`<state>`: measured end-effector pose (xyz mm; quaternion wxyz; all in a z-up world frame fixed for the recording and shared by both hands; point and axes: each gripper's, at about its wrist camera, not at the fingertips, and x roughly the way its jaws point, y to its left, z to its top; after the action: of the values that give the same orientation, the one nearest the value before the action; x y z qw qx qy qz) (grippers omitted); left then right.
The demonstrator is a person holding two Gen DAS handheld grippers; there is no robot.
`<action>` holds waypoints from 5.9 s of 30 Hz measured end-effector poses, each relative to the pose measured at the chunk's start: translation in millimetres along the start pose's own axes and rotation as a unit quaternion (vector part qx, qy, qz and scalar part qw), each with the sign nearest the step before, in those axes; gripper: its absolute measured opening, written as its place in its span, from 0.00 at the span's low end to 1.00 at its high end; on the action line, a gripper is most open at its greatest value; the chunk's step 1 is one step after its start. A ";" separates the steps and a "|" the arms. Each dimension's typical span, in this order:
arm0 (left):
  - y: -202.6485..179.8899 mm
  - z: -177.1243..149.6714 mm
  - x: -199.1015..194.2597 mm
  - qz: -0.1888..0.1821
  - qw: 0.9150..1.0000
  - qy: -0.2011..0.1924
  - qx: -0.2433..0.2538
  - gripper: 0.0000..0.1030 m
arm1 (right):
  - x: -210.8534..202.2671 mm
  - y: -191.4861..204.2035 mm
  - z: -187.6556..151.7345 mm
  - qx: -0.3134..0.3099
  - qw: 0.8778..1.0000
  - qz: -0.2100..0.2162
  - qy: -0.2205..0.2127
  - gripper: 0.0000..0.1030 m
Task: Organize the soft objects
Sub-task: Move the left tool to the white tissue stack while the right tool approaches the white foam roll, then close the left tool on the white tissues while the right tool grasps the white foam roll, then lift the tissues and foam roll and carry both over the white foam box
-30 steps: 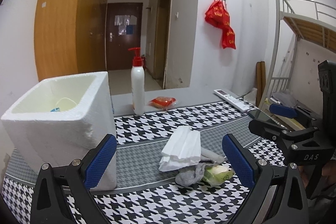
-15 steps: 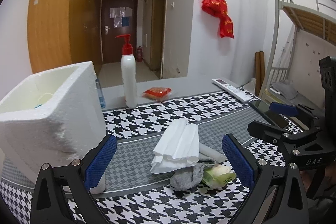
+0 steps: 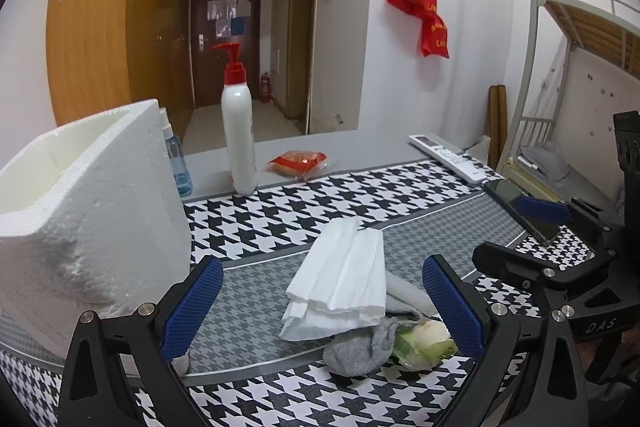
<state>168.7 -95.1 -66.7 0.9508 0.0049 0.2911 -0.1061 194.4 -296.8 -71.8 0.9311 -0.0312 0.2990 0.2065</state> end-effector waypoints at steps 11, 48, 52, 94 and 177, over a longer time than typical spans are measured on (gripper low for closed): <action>2.9 -3.0 26.1 -0.007 0.999 0.040 0.004 0.84 | 8.1 -9.1 -2.0 0.011 1.000 -0.005 0.008 0.99; 16.2 -14.5 59.9 -0.090 0.989 0.107 -0.042 0.09 | 54.0 5.9 -2.7 0.006 0.995 0.051 0.082 0.99; 18.7 -12.4 54.5 -0.088 0.991 0.093 -0.049 0.09 | 61.2 13.3 -4.0 -0.001 0.994 0.061 0.094 0.99; 20.1 -7.1 24.3 -0.070 0.996 0.030 -0.041 0.09 | 30.3 -12.9 -10.8 0.020 0.994 0.046 0.094 0.19; 41.9 52.8 -119.5 0.050 0.990 -0.130 -0.001 0.09 | -69.8 71.0 65.7 -0.054 0.992 0.062 -0.101 0.19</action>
<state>109.8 -34.1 41.3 0.9846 0.0045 0.1649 -0.0581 150.2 -245.6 26.5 0.9389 -0.0418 0.1936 0.2814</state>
